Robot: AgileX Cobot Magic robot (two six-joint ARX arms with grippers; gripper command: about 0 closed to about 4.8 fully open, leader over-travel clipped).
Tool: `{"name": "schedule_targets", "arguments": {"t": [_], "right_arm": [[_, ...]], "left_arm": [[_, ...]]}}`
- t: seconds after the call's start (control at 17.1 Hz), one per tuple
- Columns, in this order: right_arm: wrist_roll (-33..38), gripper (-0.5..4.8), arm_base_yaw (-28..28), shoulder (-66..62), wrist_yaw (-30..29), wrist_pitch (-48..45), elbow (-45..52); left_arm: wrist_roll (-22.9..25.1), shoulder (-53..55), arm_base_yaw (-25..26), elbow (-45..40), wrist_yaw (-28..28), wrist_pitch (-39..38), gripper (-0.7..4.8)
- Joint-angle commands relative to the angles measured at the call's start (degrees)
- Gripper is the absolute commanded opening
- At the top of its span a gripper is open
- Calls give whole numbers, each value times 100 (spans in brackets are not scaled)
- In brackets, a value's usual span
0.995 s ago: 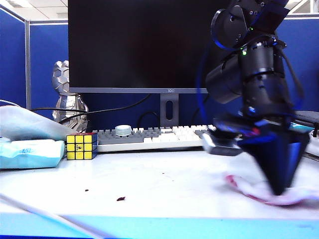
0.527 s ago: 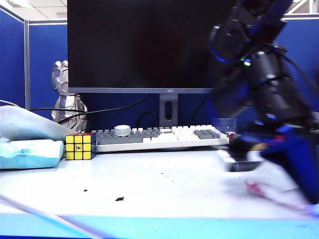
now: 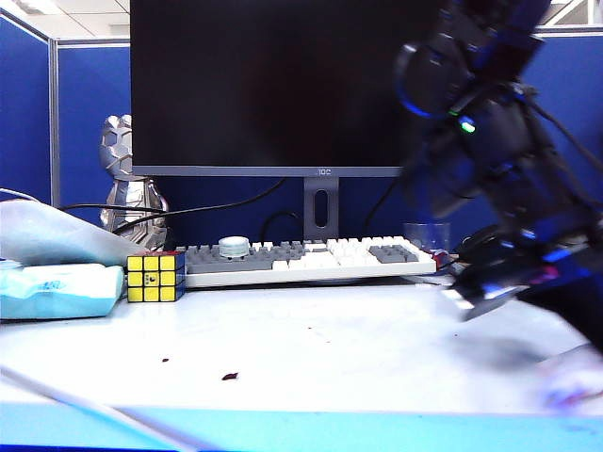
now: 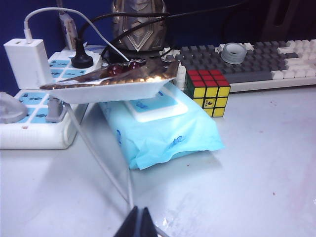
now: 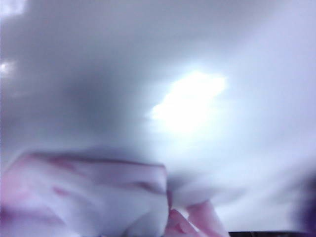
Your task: Use the wet wipes on the table to wipe the cherry juice off the table, then put the wipes back on the table.
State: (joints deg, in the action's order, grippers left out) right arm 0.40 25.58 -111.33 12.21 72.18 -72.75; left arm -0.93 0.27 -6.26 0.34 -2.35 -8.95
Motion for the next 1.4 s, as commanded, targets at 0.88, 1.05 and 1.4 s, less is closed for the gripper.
{"name": "schedule_targets", "arguments": {"t": [0.88, 1.05, 1.4], "right_arm": [[111, -5, 133, -92, -144, -2465, -616], [105, -5, -98, -92, 155, -2656, -636], [-654, -5, 192, -295, -2682, -3191, -643]], "left_arm": [[9, -17, 7, -4, 2, -81, 4], [9, -17, 7, -4, 9, -81, 4], [9, -17, 7, -4, 0, -81, 5]]}}
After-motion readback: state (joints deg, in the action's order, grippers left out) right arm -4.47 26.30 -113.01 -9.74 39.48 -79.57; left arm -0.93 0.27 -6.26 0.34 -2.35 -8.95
